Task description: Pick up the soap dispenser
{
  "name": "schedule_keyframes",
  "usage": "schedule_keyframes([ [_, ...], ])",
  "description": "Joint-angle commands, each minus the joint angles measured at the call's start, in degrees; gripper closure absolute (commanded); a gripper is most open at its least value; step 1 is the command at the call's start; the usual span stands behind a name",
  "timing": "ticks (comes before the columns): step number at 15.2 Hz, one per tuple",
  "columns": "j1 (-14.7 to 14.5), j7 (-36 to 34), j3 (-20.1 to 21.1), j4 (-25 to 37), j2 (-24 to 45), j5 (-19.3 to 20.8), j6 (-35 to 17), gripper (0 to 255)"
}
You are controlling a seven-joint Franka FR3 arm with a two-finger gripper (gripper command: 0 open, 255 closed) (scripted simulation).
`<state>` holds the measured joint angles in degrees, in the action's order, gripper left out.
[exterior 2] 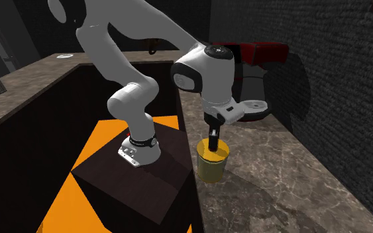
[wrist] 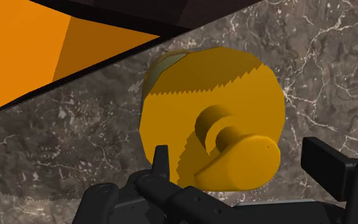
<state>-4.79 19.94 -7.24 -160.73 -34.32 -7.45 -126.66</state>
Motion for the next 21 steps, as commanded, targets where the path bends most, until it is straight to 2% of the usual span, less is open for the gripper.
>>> schedule_keyframes([
  [1, -0.24, 0.35, -0.1, -0.93, 1.2, -0.31, -2.15, 0],
  [3, -0.29, 0.47, -0.15, -1.19, 1.53, -0.39, -2.73, 0],
  [4, -0.35, 0.37, -0.07, -1.11, 1.51, -0.43, -2.65, 255],
  [13, -0.3, 0.47, -0.15, -1.18, 1.54, -0.39, -2.74, 255],
  [21, 0.25, -1.05, 0.42, 2.7, -2.48, 0.44, 5.07, 255],
])
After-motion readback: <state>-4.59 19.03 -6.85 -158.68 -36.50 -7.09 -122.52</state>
